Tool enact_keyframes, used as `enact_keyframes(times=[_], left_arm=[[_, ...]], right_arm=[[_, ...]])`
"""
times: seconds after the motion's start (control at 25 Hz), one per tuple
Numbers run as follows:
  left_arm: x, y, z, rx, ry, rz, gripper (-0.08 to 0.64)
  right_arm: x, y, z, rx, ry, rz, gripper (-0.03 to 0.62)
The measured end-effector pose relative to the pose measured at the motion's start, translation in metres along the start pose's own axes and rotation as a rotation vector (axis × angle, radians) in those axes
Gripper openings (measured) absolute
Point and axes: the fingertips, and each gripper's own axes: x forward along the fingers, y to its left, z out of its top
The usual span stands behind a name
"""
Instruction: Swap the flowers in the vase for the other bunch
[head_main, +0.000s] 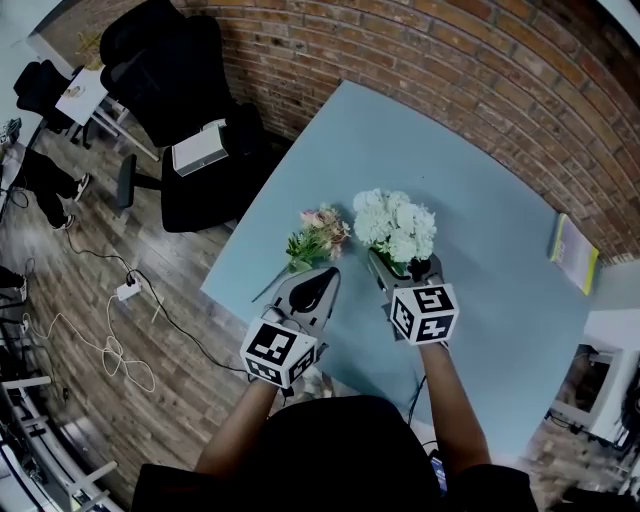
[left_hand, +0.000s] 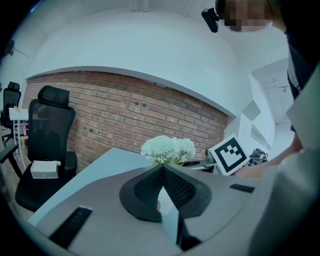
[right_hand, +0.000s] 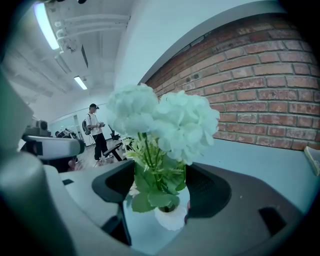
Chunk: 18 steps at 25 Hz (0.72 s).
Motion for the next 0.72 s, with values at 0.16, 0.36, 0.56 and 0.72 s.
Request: enact_keyframes(times=[0.16, 0.36, 0.56, 0.72], left_arm=[[0.0, 0.003, -0.002, -0.006, 0.002, 0.009, 0.006], [0.002, 0.003, -0.003, -0.013, 0.004, 0.011, 0.006], [0.002, 0.006, -0.004, -0.018, 0.008, 0.018, 0.006], [0.002, 0.01, -0.006, -0.025, 0.008, 0.025, 0.006]], right_arm=[[0.004, 0.0, -0.001, 0.0, 0.006, 0.005, 0.304], [0.009, -0.003, -0.002, 0.0, 0.01, 0.008, 0.304], [0.013, -0.003, -0.001, -0.005, 0.008, 0.01, 0.304], [0.017, -0.003, -0.001, -0.01, 0.007, 0.014, 0.304]])
